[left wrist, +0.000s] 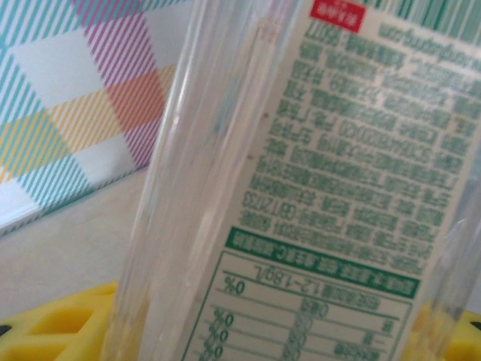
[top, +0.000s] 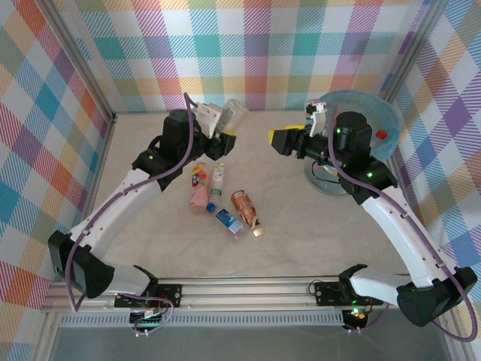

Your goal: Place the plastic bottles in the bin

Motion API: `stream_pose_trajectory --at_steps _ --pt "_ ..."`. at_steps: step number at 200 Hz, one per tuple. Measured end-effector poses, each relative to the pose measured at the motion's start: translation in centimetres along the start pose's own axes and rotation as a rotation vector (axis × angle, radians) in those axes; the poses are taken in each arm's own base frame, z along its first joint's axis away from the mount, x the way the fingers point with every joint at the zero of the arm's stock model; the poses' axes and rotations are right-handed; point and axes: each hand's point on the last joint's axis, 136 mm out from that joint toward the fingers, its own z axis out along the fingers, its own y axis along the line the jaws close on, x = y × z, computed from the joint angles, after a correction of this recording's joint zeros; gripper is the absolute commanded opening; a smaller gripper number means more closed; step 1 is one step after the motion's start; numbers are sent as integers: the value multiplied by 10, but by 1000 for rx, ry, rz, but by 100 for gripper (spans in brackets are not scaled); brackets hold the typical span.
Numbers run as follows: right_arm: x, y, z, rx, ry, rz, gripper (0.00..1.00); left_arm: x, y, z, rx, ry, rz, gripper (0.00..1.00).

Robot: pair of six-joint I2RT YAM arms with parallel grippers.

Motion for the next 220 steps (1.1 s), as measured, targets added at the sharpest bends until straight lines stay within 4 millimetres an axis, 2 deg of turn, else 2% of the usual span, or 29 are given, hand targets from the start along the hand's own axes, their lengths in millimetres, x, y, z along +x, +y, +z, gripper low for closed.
stream_pose_trajectory --at_steps 34,76,142,163,186,220 --pt "-3 12 4 -62 -4 34 72 -13 -31 -13 66 -74 16 54" --pt "11 19 21 -97 47 61 75 -15 -63 -15 137 -92 39 54" --pt "12 27 24 -121 48 54 75 -13 -95 -20 222 -91 62 55" --pt "12 29 24 -125 47 51 70 -13 -100 -20 237 -90 65 55" --pt "11 29 24 -122 44 49 61 -12 -101 -21 237 -86 66 57" --pt "10 29 24 -118 41 44 51 -11 -101 -21 231 -82 75 67"
